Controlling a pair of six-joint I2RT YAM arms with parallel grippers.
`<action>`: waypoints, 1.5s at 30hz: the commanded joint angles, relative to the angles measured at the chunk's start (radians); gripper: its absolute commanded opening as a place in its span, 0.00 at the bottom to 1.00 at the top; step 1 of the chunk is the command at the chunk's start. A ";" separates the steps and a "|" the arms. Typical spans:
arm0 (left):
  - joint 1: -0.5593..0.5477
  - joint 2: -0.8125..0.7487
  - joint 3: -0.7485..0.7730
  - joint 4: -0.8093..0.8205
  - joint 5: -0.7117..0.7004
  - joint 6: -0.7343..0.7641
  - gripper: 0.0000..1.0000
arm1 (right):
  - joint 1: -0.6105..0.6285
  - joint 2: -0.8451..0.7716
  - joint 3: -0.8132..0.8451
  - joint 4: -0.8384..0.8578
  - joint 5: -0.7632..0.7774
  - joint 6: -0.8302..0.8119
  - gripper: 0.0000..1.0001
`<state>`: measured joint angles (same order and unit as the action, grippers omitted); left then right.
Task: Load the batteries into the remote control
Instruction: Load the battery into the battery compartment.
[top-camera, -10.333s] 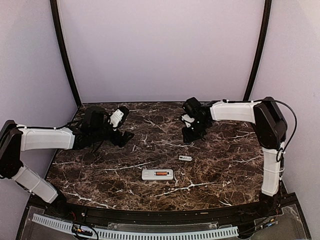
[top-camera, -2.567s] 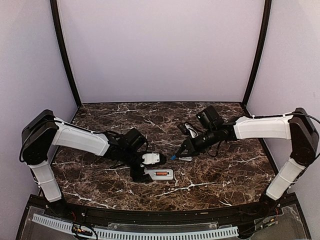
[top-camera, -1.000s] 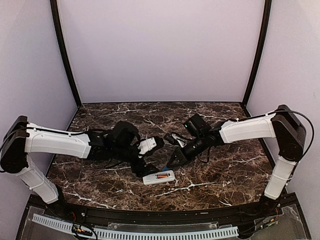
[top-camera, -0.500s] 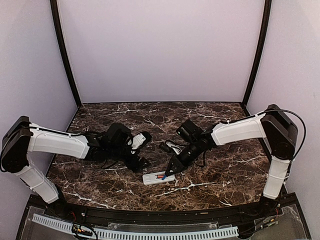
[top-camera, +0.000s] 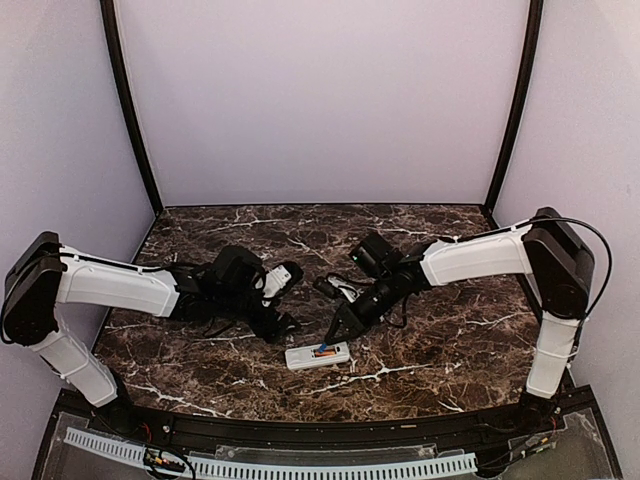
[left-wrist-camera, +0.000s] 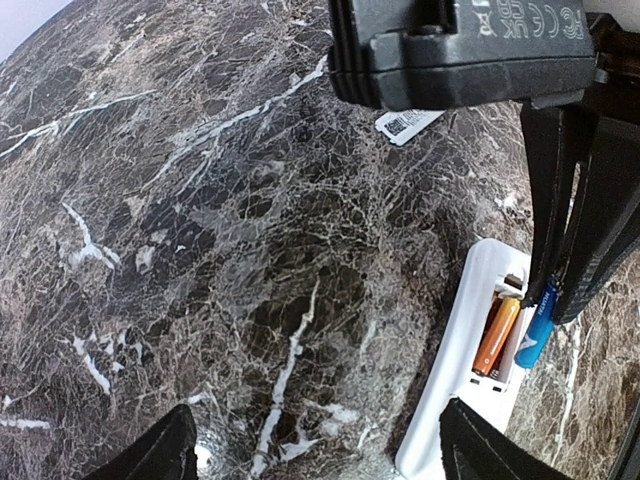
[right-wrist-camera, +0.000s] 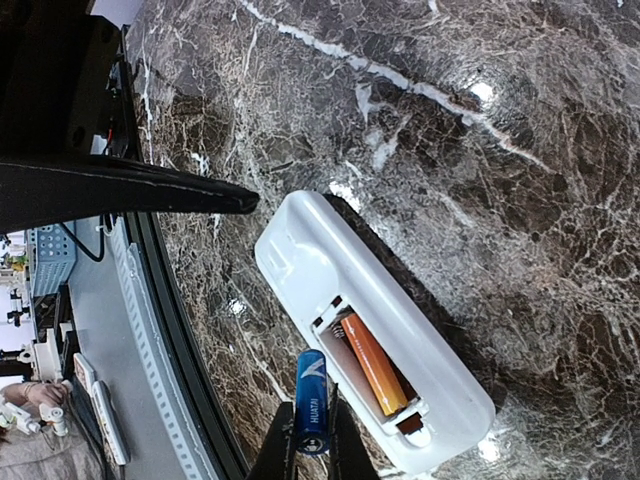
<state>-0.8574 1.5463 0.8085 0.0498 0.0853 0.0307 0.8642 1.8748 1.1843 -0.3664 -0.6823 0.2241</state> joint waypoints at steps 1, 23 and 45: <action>0.002 -0.003 -0.015 0.006 -0.007 0.014 0.83 | 0.006 0.025 0.016 0.022 -0.003 0.000 0.00; 0.006 -0.004 -0.018 -0.020 -0.016 0.067 0.82 | 0.009 0.055 0.036 -0.037 0.123 -0.049 0.00; -0.110 0.086 -0.031 -0.055 0.179 0.269 0.89 | 0.009 0.086 0.000 0.058 0.064 0.067 0.00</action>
<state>-0.9646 1.6089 0.7856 0.0135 0.2569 0.2707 0.8688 1.9255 1.1931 -0.3519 -0.6090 0.2684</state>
